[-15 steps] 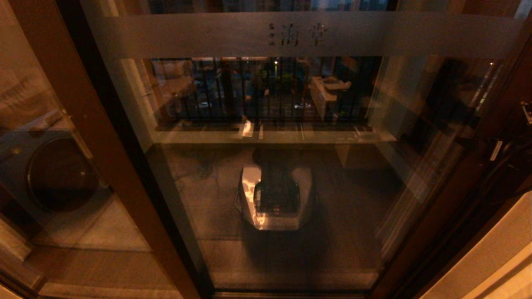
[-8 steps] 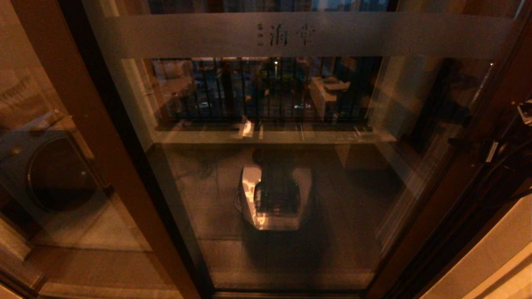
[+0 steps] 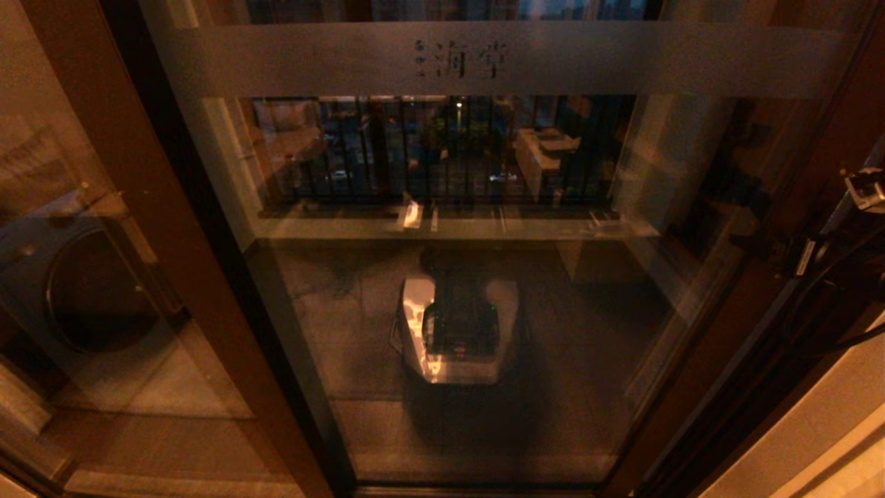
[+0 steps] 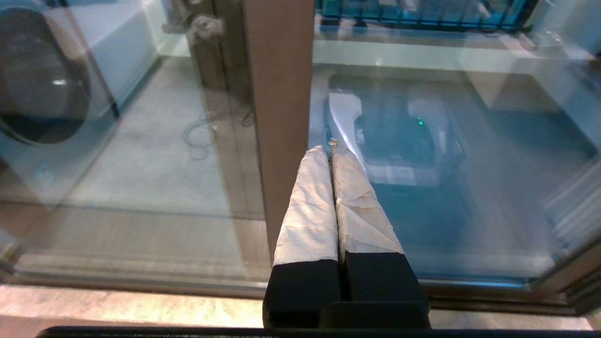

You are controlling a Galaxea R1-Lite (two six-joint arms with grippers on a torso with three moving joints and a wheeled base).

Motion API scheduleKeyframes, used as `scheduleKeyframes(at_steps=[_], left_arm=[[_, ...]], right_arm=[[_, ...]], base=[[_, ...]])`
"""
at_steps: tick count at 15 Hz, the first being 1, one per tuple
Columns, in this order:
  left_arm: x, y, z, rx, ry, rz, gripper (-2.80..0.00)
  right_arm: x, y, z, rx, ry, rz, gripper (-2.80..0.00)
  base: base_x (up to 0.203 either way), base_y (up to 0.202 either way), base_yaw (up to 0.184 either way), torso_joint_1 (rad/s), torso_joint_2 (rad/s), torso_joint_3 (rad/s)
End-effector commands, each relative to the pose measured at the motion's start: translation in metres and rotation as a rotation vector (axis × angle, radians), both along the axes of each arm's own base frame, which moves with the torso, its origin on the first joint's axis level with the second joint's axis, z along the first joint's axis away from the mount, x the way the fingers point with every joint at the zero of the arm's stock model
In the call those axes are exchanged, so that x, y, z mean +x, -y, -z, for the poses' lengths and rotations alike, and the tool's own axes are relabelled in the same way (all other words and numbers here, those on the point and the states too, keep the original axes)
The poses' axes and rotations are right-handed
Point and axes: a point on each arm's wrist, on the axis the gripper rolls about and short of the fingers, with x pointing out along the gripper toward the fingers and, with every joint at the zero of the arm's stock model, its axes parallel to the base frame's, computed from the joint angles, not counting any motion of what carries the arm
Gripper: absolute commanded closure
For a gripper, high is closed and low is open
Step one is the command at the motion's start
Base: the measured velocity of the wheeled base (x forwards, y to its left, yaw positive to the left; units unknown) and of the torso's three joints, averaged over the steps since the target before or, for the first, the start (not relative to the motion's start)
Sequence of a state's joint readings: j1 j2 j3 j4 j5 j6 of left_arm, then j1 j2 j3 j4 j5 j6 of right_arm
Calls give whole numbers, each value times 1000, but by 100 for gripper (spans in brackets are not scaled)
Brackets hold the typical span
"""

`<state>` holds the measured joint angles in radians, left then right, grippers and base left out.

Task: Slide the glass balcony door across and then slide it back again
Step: Open the slid door

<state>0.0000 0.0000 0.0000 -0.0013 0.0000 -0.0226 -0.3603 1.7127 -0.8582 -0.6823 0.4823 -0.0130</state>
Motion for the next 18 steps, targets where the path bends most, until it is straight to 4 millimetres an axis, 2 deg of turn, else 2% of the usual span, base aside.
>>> scheduleKeyframes(at_steps=[1,6,9,12,14,15,18], left_arm=[[0,0,0,0,0,0,0],[0,0,0,0,0,0,0],[0,0,0,0,1,0,0],[0,0,0,0,0,0,0],[0,0,0,0,0,0,0],[0,0,0,0,0,0,0],[0,0,0,0,0,0,0]], right_arm=[[-2,-4,-1,-3,6,-8,-280],[-6,-3,-6,-24,45,8,-280],[-25,5,-24,-94,104,60,-280],[-48,17,-49,-144,183,134,-280],[-63,17,-65,-169,227,163,-280],[-70,17,-69,-179,227,173,0],[-76,23,-78,-185,211,205,0]], base=[[0,0,0,0,0,0],[0,0,0,0,0,0],[0,0,0,0,0,0],[0,0,0,0,0,0],[0,0,0,0,0,0],[0,0,0,0,0,0],[0,0,0,0,0,0]])
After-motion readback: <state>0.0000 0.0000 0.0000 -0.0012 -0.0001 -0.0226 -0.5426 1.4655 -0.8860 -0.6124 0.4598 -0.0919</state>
